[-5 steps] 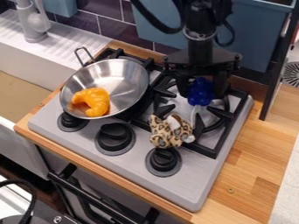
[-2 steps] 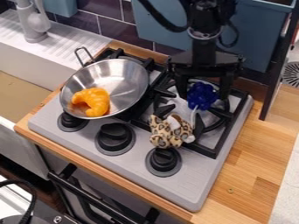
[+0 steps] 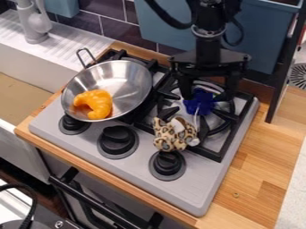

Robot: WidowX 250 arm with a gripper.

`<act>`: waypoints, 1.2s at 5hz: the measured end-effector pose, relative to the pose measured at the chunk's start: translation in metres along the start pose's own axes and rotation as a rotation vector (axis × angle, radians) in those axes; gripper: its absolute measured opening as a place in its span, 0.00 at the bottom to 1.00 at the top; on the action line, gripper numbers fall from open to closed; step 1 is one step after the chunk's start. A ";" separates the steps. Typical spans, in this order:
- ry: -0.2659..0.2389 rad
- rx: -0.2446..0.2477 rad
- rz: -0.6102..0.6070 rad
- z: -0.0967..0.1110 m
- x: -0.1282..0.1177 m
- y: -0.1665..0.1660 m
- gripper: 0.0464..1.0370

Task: Move the blue grapes to the right side burner

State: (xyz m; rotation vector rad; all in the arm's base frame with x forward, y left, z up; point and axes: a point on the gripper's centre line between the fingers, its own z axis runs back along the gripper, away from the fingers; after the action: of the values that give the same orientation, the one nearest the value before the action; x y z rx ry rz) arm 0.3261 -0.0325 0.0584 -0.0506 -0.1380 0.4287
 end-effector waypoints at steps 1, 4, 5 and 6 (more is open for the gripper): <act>-0.004 0.000 0.003 0.009 0.002 0.001 0.96; -0.053 0.015 -0.009 0.044 0.012 0.037 0.96; -0.053 0.057 -0.041 0.048 0.017 0.059 0.96; -0.050 0.033 -0.107 0.055 0.021 0.074 0.96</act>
State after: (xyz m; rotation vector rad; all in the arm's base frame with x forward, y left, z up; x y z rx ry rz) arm 0.3066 0.0442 0.1093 -0.0001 -0.1819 0.3252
